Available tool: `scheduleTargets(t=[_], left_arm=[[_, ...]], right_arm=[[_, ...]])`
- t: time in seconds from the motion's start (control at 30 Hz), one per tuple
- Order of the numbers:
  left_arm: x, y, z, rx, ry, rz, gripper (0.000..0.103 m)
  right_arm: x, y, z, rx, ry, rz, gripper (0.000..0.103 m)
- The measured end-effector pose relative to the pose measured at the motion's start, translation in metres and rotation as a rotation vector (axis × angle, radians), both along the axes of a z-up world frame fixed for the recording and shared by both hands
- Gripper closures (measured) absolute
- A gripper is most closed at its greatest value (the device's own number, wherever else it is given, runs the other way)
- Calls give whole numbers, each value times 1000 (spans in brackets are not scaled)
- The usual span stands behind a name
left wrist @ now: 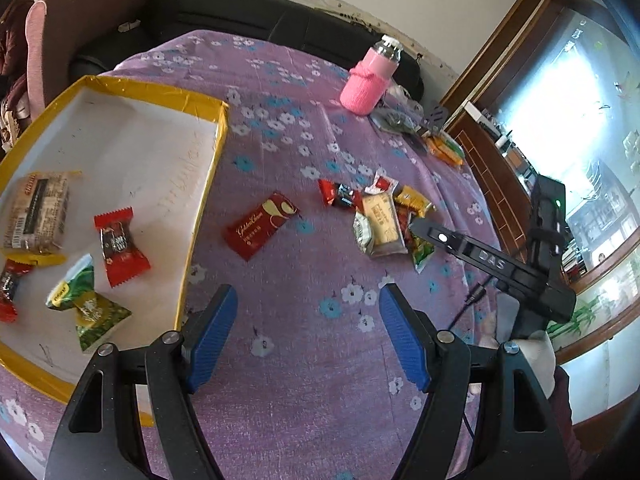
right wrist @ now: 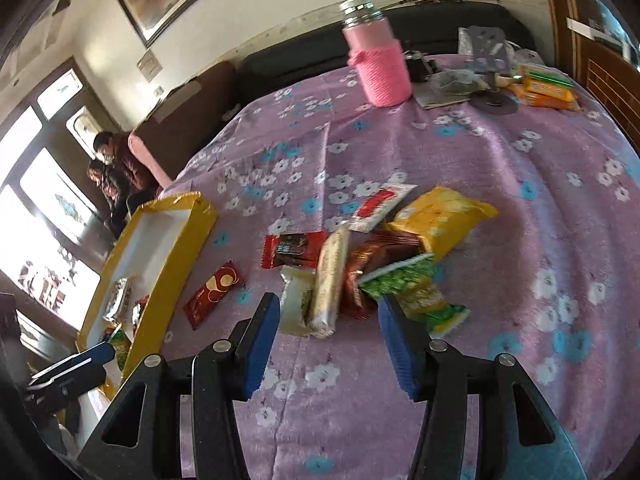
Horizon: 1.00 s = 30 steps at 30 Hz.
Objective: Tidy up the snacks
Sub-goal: 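Return both tools to the snack pile, then grasp white wrapped snack with left gripper while right gripper grasps long cracker stick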
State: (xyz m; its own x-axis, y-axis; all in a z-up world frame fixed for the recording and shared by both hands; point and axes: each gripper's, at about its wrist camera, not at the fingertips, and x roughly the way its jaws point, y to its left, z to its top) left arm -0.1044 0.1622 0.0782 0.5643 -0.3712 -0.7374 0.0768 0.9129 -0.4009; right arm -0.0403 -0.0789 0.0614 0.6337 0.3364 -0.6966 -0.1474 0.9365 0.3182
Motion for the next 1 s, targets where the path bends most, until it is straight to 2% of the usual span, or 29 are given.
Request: scheduleTargets(t=[0.13, 0.3, 0.4, 0.5, 0.53, 0.57, 0.63, 0.87, 1.0], left_arm=[[4, -1, -8, -3, 22, 1, 30], [11, -8, -19, 3, 39, -12, 30], [17, -12, -25, -2, 57, -18, 30], [20, -18, -30, 3, 68, -29, 30], [21, -19, -31, 8, 69, -32, 30], [22, -21, -32, 15, 69, -36, 30], [24, -23, -33, 28, 68, -42, 30], [43, -40, -40, 61, 77, -63, 30], [60, -65, -40, 108, 46, -105, 30]], right_arm=[[16, 21, -11, -122, -6, -15, 52], [32, 27, -21, -131, 6, -36, 51], [36, 37, -28, -180, -1, -34, 50], [36, 42, -37, -192, -1, -4, 59], [34, 41, -37, -184, -8, 7, 64], [31, 40, -36, -153, -8, 26, 80], [26, 34, -35, -84, 4, 55, 92], [3, 4, -40, 62, 23, 59, 92], [-1, -9, -46, 138, 34, 76, 92]])
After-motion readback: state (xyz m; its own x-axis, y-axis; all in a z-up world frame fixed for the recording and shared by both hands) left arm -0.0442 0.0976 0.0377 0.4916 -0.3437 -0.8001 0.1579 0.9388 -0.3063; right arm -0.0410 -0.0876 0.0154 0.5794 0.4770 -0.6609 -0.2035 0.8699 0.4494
